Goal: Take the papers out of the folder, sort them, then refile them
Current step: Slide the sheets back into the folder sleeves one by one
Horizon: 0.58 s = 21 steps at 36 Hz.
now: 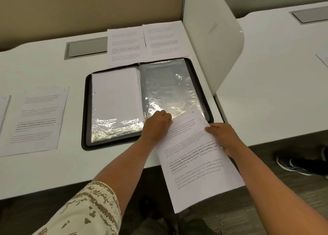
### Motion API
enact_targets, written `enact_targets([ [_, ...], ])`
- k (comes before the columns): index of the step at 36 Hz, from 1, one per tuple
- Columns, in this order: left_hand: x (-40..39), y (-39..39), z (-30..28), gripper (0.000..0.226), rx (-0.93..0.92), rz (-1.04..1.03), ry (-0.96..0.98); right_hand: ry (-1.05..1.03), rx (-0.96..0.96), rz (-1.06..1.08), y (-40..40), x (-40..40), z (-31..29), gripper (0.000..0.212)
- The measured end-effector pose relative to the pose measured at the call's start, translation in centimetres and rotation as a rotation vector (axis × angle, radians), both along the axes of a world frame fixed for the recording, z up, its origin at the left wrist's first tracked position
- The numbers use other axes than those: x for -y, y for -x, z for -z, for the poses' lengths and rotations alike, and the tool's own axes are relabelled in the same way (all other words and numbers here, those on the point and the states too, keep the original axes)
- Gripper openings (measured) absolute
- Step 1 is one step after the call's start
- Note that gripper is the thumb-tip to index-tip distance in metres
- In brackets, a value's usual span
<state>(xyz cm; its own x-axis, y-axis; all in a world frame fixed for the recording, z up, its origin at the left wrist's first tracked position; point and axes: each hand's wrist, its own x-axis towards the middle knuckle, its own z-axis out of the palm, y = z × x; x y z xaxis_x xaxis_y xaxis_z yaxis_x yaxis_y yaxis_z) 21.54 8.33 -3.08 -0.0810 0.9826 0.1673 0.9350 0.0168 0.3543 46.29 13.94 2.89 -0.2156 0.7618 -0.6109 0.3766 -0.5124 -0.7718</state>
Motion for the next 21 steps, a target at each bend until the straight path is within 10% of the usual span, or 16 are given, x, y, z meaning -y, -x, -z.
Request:
enact_targets([
  [6, 0.0, -0.1, -0.2, 0.011, -0.085, 0.037, 0.066, -0.158, 0.093, -0.028, -0.1, 0.2, 1.1, 0.014],
  [14, -0.5, -0.4, 0.0, 0.015, -0.068, -0.011, 0.142, -0.974, 0.414, -0.329, 0.8, 1.5, 3.4, 0.02],
  [21, -0.8, -0.6, 0.1, 0.016, -0.041, -0.049, 0.172, -1.093, 0.46, -0.768, 4.4, 1.5, 5.1, 0.03],
])
